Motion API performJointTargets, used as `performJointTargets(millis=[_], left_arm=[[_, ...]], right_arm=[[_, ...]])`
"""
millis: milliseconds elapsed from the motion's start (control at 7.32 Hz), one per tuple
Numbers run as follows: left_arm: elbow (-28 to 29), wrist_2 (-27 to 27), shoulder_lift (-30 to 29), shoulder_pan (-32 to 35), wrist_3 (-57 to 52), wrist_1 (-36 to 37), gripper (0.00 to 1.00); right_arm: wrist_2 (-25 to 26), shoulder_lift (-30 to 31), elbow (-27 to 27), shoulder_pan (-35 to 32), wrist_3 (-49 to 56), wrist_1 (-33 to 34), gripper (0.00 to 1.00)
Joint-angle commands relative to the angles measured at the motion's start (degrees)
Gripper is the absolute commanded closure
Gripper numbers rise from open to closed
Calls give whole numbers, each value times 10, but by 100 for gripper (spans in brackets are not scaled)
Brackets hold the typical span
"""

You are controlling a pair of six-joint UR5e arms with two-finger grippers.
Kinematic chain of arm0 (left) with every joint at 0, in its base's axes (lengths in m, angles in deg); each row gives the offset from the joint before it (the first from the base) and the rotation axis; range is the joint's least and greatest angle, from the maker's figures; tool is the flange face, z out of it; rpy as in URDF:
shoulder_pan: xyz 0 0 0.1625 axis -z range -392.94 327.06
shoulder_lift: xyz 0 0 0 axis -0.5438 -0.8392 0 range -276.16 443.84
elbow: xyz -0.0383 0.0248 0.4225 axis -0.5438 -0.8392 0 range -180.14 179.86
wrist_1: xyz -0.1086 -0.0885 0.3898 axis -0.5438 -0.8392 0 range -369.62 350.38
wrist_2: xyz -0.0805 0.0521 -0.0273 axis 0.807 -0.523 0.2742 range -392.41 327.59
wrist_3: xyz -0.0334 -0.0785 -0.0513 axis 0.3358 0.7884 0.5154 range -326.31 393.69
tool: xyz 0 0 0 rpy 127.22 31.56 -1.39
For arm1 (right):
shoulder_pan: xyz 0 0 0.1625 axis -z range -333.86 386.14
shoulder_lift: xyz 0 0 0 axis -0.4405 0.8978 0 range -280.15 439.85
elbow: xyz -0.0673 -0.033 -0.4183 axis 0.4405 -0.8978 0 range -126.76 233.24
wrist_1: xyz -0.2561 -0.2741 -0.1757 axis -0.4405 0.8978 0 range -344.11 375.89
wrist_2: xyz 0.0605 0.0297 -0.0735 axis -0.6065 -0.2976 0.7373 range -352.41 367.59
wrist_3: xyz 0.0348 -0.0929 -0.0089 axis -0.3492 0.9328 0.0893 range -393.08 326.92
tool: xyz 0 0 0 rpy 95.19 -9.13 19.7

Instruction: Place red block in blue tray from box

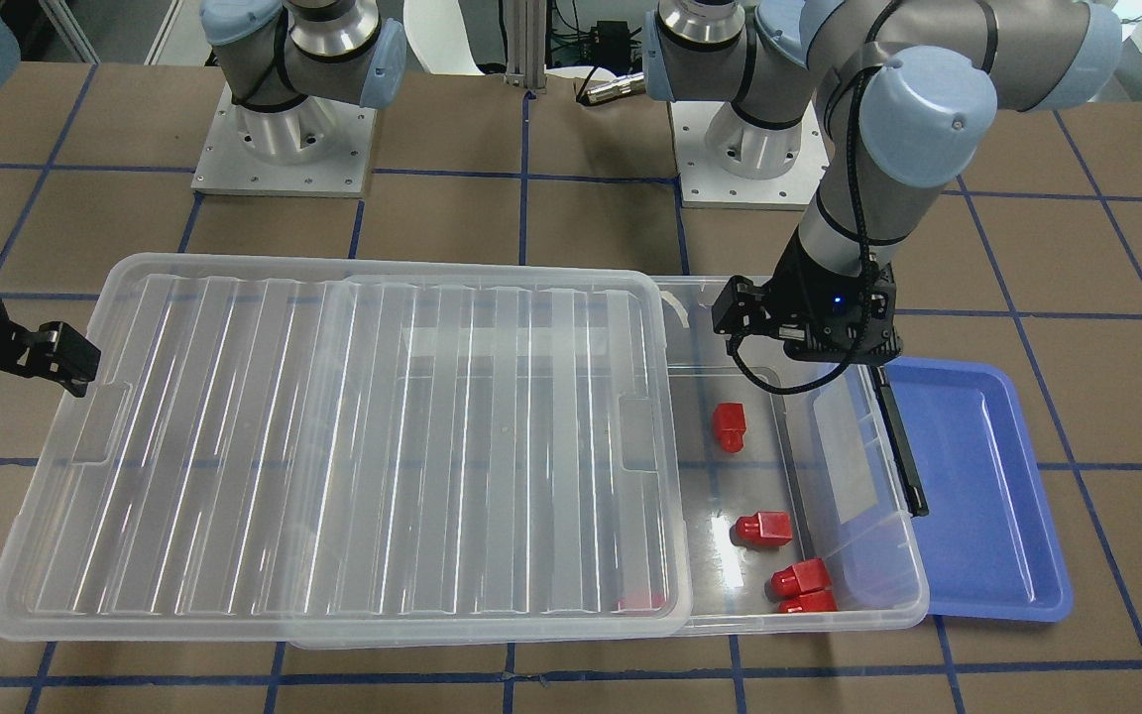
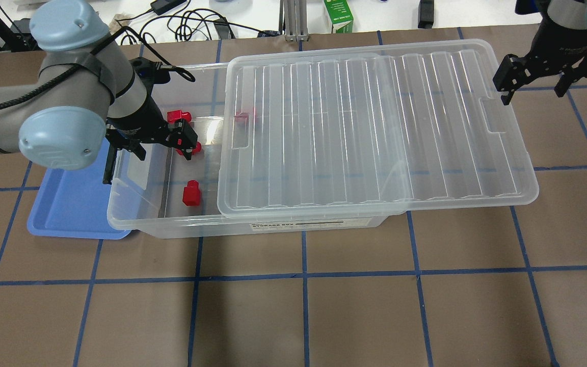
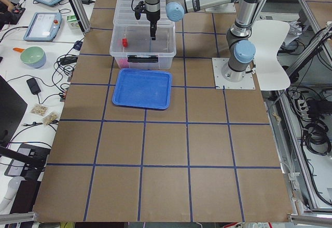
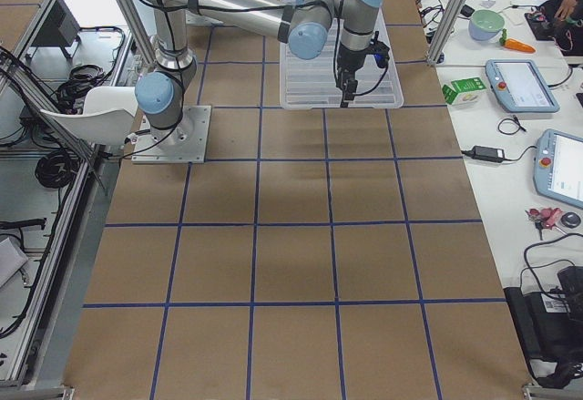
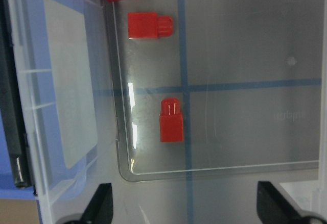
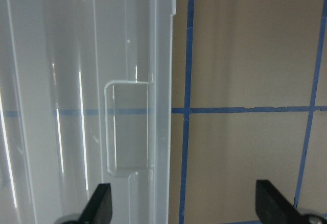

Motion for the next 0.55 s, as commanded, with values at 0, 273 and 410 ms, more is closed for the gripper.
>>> performJointTargets(millis=[0,273,410], left_arm=[[-15,7,-24,1,-1,33,0],[-32,6,-44,0,1,55,0],[-43,7,-52,0,3,86,0]], right_arm=[[0,46,-1,-1,-6,-35,0],[-1,69,0,-1,-27,-65,0],[-2,66,3,-1,-27,-68,0]])
